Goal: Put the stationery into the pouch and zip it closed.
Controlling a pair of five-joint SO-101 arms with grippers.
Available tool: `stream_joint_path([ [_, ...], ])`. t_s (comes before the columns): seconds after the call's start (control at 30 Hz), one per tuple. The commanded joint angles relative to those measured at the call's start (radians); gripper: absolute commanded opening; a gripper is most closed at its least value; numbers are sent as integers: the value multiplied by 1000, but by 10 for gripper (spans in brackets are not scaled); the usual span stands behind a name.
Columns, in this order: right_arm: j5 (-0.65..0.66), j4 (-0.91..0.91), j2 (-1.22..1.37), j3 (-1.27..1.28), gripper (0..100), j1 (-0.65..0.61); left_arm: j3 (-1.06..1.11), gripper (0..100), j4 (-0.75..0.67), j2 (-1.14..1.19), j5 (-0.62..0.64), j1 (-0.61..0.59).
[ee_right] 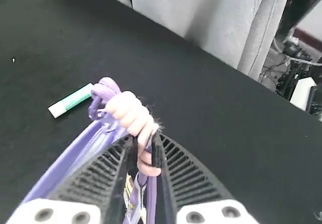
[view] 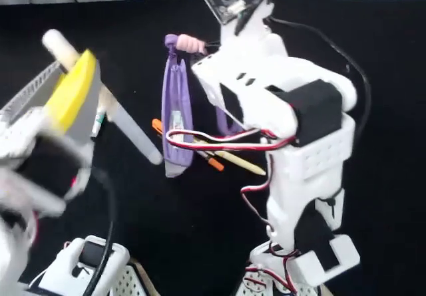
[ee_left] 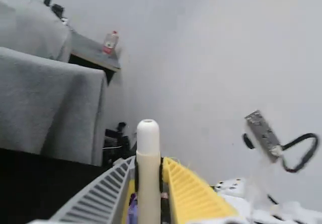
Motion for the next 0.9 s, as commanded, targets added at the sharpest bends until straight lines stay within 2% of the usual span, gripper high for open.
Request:
stream_joint_path([
  [0.0,-15,5,13,-56,11,-25,116,29,-46,-29,-29,-165],
  [0.2,-15,-18,15,-48,11,-29,450,29,-219,-199,-31,-191],
  [0.43,-15,-15,15,-48,11,-46,1109,29,-763,-614,-34,-189],
  [0.57,-15,-11,15,-48,11,-44,1417,29,-1077,-859,-66,-88],
  [0.63,-15,-11,15,-48,11,-44,1509,29,-1131,-937,-144,-19],
  [0.73,-15,-11,15,-47,11,-43,1566,29,-1135,-965,-210,96],
  [0.87,-15,-11,15,-47,11,-43,1578,29,-1137,-973,-215,125],
])
